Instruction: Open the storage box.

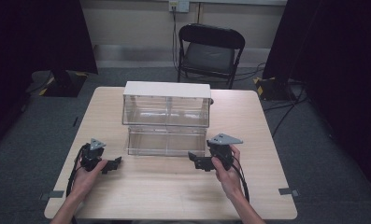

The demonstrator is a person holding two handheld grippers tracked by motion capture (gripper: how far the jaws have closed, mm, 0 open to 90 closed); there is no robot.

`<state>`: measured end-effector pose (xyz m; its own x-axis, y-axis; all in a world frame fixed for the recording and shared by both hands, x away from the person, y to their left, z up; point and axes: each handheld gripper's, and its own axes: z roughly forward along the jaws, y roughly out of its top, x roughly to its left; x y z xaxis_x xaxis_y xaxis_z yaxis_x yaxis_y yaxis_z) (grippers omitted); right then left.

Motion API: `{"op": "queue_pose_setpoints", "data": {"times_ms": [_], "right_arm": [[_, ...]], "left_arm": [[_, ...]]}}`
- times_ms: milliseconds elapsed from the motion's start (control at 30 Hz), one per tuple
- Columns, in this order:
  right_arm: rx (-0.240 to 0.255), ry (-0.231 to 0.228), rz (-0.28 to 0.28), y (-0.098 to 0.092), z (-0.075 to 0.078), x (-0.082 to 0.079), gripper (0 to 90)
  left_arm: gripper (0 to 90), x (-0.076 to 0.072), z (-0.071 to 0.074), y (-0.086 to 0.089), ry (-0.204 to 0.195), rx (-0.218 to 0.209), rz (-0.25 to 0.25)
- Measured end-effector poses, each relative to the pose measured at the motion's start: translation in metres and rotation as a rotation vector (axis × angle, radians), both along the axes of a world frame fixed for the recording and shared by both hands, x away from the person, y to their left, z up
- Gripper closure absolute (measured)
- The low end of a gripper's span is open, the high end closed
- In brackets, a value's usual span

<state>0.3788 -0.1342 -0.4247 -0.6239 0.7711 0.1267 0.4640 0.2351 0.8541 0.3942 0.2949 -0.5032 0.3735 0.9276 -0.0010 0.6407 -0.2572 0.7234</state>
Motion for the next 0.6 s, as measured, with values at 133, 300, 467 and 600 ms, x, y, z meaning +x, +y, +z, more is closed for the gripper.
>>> {"op": "queue_pose_setpoints", "data": {"times_ms": [133,300,467,600], "right_arm": [[-0.001,0.002,-0.002,0.0001,0.0002,0.0012,10.0],[0.000,0.005,-0.003,0.0011,0.0003,0.0026,10.0],[0.006,0.001,0.003,0.0016,0.0030,0.0040,10.0],[0.004,0.007,0.000,0.0032,0.0031,0.0058,10.1]], "left_arm": [[3.4,0.0000,0.0000,0.0000,0.000,-0.001,0.000],[3.4,0.0000,0.0000,0.0000,0.000,0.000,0.000],[3.4,0.0000,0.0000,0.0000,0.000,0.000,0.000],[3.4,0.0000,0.0000,0.0000,0.000,0.000,0.000]]}}
